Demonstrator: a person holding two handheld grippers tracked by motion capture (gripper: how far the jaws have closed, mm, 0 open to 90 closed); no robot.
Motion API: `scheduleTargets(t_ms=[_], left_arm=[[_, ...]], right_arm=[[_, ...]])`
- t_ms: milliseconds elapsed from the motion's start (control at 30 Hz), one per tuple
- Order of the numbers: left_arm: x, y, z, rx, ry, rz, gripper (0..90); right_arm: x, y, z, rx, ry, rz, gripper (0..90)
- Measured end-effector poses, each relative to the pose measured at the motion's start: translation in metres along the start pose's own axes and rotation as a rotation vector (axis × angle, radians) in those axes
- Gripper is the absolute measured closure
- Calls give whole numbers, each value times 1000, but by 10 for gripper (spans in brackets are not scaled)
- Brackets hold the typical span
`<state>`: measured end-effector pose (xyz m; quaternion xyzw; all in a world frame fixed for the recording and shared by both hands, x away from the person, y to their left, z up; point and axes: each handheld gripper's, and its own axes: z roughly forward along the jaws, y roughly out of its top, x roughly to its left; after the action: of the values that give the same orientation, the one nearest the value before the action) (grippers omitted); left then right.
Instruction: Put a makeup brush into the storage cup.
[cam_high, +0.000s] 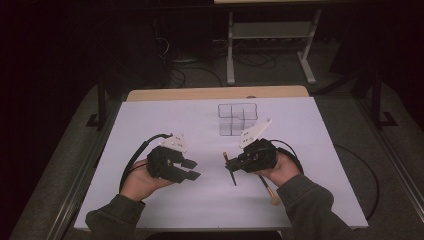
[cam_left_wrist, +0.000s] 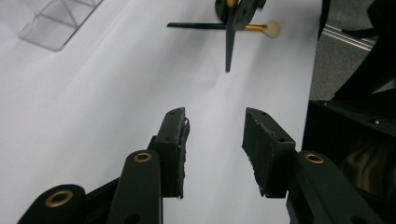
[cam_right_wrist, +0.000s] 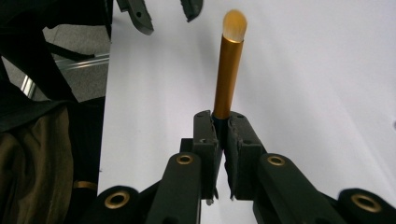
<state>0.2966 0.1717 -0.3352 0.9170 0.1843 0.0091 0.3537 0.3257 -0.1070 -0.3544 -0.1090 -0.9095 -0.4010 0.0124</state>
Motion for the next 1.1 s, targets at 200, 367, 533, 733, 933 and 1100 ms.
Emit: scheduleTargets(t_ms=[200,367,533,733,933,1100], left_arm=[[4,-19,-3,-16,44,-52,559],[8,-36,-7,-35,73,-84,545],[11,-51,-9,-72,108,-111,523],[9,-63,-7,-94,116,-142,520],[9,-73,-6,-120,152,-156,490],[9,-77,-5,-115,166,-160,468]], right_arm=[[-8,-5,-7,-10,-15,33,826],[-15,-7,-14,-18,-22,60,826],[-20,-8,-18,-31,-33,74,826],[-26,-8,-24,-40,-37,84,827],[-31,-7,-28,-41,-53,99,826],[-33,-5,-30,-42,-61,91,826]])
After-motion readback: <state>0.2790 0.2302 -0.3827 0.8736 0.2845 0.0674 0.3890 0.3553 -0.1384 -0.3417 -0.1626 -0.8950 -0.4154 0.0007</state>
